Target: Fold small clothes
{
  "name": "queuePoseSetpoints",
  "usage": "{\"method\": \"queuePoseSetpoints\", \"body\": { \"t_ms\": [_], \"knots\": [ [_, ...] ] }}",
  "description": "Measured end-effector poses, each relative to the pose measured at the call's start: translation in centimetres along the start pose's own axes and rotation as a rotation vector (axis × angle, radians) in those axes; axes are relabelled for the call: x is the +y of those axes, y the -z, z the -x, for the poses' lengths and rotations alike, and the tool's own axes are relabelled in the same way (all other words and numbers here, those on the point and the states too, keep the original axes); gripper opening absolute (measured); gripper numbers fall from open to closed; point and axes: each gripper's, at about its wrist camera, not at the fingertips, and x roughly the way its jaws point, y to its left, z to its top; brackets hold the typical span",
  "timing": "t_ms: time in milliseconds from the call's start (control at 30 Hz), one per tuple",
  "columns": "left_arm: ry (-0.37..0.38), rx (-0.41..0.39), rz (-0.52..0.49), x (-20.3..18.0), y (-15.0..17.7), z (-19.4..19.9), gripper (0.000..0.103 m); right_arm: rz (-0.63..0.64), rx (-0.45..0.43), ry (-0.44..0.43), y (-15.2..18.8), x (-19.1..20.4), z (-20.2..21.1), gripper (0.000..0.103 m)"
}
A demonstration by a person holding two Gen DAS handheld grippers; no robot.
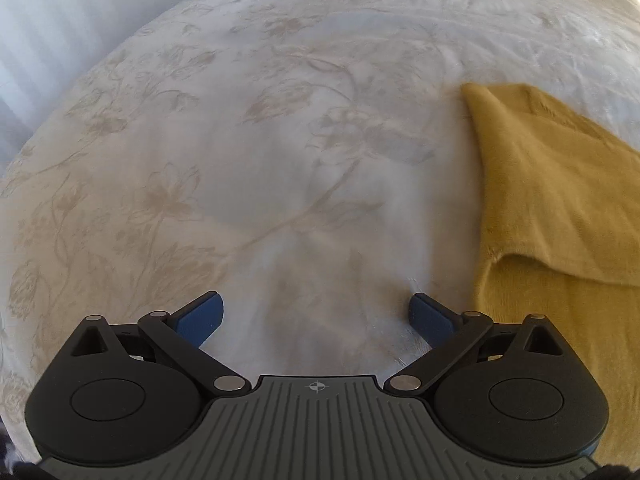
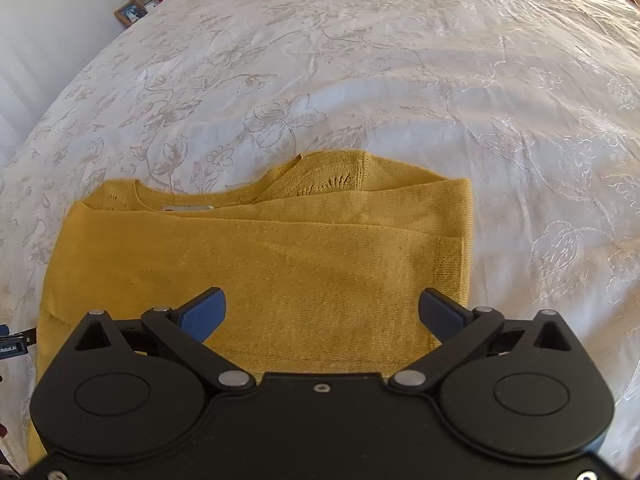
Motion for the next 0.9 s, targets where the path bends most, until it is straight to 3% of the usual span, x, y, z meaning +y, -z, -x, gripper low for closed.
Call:
{"method": "queuePoseSetpoints", "body": {
  "t_ms": [67, 200, 433, 567, 633, 700, 900],
  "knots": [
    [0.018, -0.036, 0.018, 0.2, -0.6, 0.9, 0.1, 0.02, -0.001, 0.008, 0.1, 0.2, 0.0, 0.103],
    [0.067, -0.115, -0.053, -1.4, -1.8, 2.7, 0.1, 0.004, 0.012, 0.037, 0.2, -0.6, -0.6, 0.103],
    [0.156, -0.16, -0.162, -5.1, -1.2, 4.0, 0.1, -0.062, 0.019, 0.048, -0.1, -3.1, -1.1, 0.098],
    [0.189, -0.163, -0.221, -6.5, -0.1, 5.1, 0.101, -0.11, 0.059, 0.04, -0.1, -4.3, -2.1, 0.072],
    [0.198, -0.167, -0.242, -6.9, 0.3, 5.5, 0.101, -0.105, 0.048, 0.048, -0.2, -4.5, -1.8, 0.039],
    [0.206, -0.167, -0.259, -7.2, 0.8, 5.8, 0.101, -0.108, 0.045, 0.036, -0.5, -4.7, -1.2, 0.016],
    [0.231, -0.144, -0.232, -7.6, 1.4, 5.6, 0.101, -0.153, 0.007, -0.072, -2.1, -4.8, 1.2, 0.014]
  ]
}}
